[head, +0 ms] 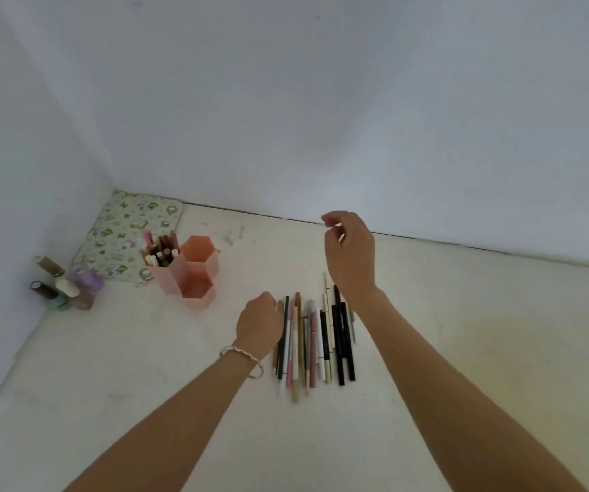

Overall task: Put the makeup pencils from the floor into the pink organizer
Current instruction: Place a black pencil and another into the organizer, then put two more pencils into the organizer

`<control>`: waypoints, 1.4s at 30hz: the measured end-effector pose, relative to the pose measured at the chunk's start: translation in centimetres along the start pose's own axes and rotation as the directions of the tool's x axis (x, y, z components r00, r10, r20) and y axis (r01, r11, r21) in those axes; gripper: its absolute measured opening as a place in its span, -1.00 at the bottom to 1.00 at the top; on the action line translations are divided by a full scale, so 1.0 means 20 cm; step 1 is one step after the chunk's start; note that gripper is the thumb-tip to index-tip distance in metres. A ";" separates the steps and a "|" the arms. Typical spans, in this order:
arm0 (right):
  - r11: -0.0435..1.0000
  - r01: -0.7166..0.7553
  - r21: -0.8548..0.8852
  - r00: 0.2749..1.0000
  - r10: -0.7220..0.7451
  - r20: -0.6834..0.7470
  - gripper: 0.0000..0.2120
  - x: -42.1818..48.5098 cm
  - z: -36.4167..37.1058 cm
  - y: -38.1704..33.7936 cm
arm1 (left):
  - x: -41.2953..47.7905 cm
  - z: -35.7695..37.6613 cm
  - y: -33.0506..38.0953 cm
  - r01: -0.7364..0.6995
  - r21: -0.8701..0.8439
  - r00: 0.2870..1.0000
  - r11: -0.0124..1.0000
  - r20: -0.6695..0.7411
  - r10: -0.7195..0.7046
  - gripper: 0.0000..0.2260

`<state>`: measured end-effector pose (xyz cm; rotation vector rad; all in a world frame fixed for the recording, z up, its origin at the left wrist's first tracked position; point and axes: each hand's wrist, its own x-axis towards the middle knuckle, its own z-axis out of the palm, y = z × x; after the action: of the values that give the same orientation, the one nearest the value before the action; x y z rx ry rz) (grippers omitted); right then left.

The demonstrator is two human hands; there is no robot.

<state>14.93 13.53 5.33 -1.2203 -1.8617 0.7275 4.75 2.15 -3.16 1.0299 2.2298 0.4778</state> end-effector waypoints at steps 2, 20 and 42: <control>0.999 -0.048 0.002 0.999 0.048 -0.019 -0.70 -0.02 -0.08 0.09 | 0.01 0.06 0.02 0.029 0.054 1.000 0.998 0.008 -0.029 -0.82; 0.822 -0.413 -0.392 0.800 0.533 0.275 -0.81 -0.05 -0.11 0.60 | 0.14 -0.07 0.23 -0.136 -0.198 0.969 0.971 -0.232 0.088 -0.87; 0.926 0.124 0.356 0.992 -0.106 -0.068 -0.59 0.25 0.23 -0.38 | 0.03 -0.95 -0.16 -0.490 -0.242 0.441 0.837 -0.898 -0.002 -0.67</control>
<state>6.25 15.13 10.38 -0.8775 -1.6539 0.9187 -10.04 -0.59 8.96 0.9328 2.5120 2.0166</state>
